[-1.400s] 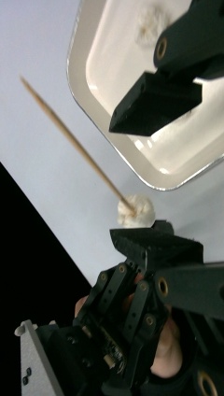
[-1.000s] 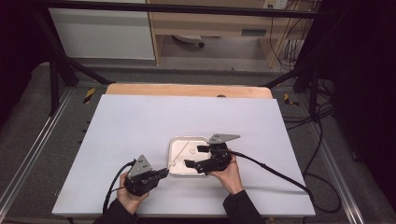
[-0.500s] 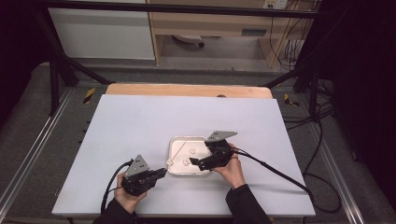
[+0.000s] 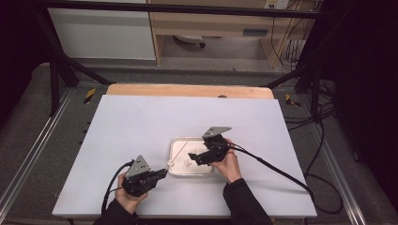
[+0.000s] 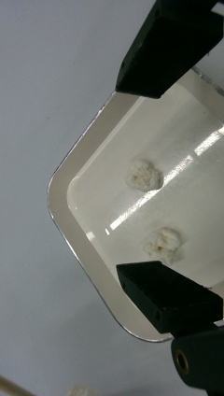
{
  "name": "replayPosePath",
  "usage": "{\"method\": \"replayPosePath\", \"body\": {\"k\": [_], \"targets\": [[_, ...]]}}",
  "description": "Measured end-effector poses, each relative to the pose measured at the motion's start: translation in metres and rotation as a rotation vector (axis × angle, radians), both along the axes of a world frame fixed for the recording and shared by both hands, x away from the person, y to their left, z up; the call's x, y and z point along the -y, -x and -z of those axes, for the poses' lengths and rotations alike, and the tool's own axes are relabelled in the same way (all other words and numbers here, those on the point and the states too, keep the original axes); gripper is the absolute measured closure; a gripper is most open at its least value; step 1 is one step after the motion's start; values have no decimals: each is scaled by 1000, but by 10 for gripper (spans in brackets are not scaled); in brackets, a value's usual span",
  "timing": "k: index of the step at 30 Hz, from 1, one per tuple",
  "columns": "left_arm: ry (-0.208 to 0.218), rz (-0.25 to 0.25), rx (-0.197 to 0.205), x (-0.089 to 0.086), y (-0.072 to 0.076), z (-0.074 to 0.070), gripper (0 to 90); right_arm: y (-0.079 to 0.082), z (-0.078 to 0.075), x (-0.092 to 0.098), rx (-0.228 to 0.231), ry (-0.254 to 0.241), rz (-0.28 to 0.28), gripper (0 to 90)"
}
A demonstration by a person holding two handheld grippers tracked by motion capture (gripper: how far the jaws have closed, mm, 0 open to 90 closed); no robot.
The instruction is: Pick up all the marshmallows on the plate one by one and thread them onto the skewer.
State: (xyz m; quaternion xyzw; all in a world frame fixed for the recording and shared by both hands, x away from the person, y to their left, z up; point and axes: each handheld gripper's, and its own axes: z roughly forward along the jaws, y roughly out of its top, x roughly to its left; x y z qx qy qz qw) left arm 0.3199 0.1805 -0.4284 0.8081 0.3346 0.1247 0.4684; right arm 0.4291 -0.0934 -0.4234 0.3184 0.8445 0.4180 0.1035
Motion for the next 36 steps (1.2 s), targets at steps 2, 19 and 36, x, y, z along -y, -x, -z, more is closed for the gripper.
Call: {"method": "replayPosePath", "body": {"k": [2, 19, 36], "targets": [[0, 0, -1, 0, 0, 0, 880, -2, 1, -5, 7, 21, -12, 160], [1, 4, -3, 1, 0, 0, 880, -11, 15, -15, 11, 73, -42, 500], [0, 5, -1, 0, 0, 0, 879, -12, 23, -16, 7, 102, -54, 619]]}}
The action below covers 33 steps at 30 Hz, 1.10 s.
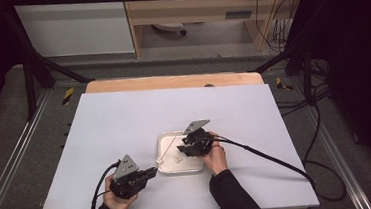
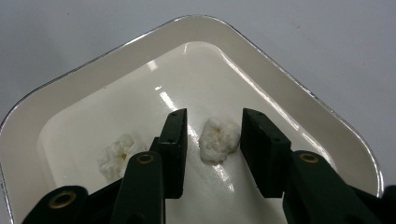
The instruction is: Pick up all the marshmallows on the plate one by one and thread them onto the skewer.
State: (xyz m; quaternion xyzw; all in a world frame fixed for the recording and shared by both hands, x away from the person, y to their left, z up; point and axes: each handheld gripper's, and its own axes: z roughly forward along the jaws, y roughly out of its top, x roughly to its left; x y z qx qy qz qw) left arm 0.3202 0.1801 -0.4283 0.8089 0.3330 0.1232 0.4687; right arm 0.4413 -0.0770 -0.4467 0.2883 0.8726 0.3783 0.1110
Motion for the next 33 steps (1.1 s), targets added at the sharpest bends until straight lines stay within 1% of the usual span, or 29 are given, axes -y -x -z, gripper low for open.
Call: {"method": "replayPosePath", "body": {"k": [1, 2, 3, 4, 11, 19, 21, 22, 24, 25, 31, 33], "targets": [[-1, 0, 1, 0, 0, 0, 879, 0, 1, 0, 1, 1, -3, 623], [12, 19, 9, 1, -1, 0, 879, 0, 2, -1, 0, 4, 0, 629], [13, 23, 10, 1, -1, 0, 880, 0, 2, -1, 4, 7, -3, 637], [13, 22, 10, 1, -1, 1, 880, 0, 2, -1, 10, 7, -3, 643], [14, 26, 12, 1, -1, 1, 879, 0, 3, -1, 10, 2, 6, 695], [14, 27, 14, 1, -1, 0, 879, 0, 2, 0, -8, -11, 20, 713], [13, 27, 14, 1, -1, 0, 879, 1, 0, 0, -14, -16, 22, 716], [-4, 4, 4, 0, 0, 0, 879, 1, -1, 0, -15, -19, 24, 717], [-3, 5, 4, 0, 0, 0, 879, 2, -3, 1, -21, -26, 26, 720], [10, 21, 9, 1, 0, 0, 879, 2, -4, 1, -18, -27, 24, 721], [10, 17, 9, 1, 0, 0, 879, 5, -13, 4, -30, -48, 23, 725], [11, 25, 22, 1, -1, 0, 879, 6, -16, 5, -32, -62, 19, 725]]}}
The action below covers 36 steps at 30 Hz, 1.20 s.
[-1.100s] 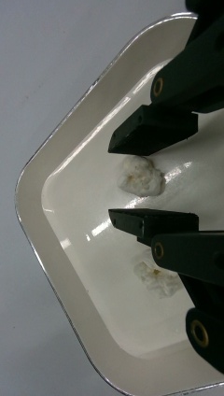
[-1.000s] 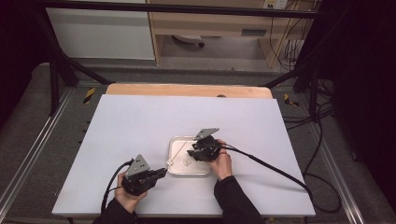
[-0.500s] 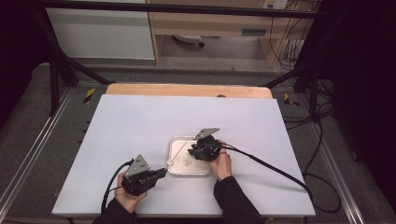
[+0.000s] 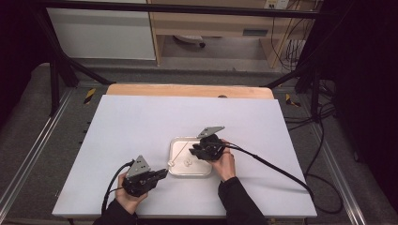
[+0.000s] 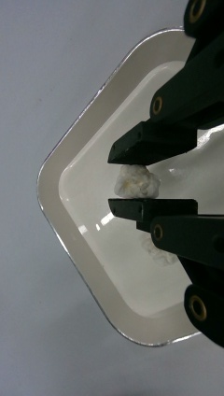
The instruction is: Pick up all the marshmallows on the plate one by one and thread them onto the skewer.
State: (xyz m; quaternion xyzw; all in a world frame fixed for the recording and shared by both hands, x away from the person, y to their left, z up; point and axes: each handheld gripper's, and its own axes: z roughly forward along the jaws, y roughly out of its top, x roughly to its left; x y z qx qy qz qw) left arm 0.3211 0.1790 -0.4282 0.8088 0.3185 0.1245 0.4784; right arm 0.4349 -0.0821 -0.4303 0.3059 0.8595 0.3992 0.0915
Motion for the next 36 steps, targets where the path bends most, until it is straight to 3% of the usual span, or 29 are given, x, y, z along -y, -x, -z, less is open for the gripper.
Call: {"method": "replayPosePath", "body": {"k": [6, 7, 9, 10, 15, 20, 36], "targets": [[3, -1, -5, 0, 1, 0, 879, 5, -10, 5, 1, -44, -13, 726], [-11, -19, -13, 0, 2, -1, 879, 6, -11, 6, 1, -49, -14, 726], [4, 4, 1, 0, 0, 0, 880, 9, -13, 8, -3, -57, -18, 726], [-11, -19, -13, 0, 2, -1, 880, 9, -14, 9, -2, -61, -20, 726], [-10, -19, -13, 0, 2, -1, 879, 15, -18, 17, -9, -84, -24, 725], [-9, -17, -11, 0, 3, -1, 879, 22, -23, 27, 8, -115, -26, 726], [-5, -9, -4, 0, 4, -2, 879, 37, -46, 47, 10, -264, -33, 727]]}}
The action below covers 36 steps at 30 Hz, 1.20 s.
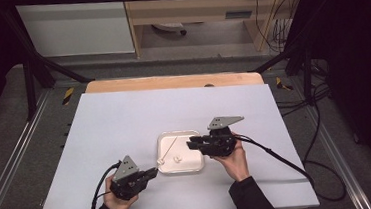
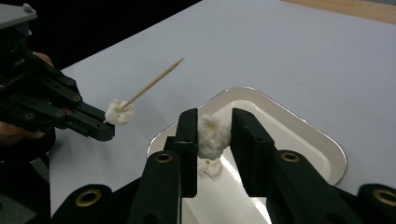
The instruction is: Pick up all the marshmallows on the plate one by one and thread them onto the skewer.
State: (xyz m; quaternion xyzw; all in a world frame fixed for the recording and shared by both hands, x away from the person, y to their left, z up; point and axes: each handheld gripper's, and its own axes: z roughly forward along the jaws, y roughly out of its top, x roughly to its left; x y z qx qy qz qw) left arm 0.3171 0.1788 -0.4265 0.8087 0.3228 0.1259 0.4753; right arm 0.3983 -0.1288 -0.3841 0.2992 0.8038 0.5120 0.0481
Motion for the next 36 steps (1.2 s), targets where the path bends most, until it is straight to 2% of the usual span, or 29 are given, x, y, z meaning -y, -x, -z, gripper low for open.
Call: {"method": "replayPosePath", "body": {"k": [7, 20, 30, 36], "targets": [[2, 1, 1, 0, 0, 0, 880, 1, -9, 5, -10, -54, -2, 727], [-2, 11, 2, 1, 0, 0, 879, -1, -23, 12, -31, -183, -15, 730], [3, 22, 9, 2, 2, -1, 880, -13, -18, 5, -91, -248, -27, 734], [4, 31, 19, 4, 3, -1, 880, -16, -16, 3, -110, -265, -28, 736]]}}
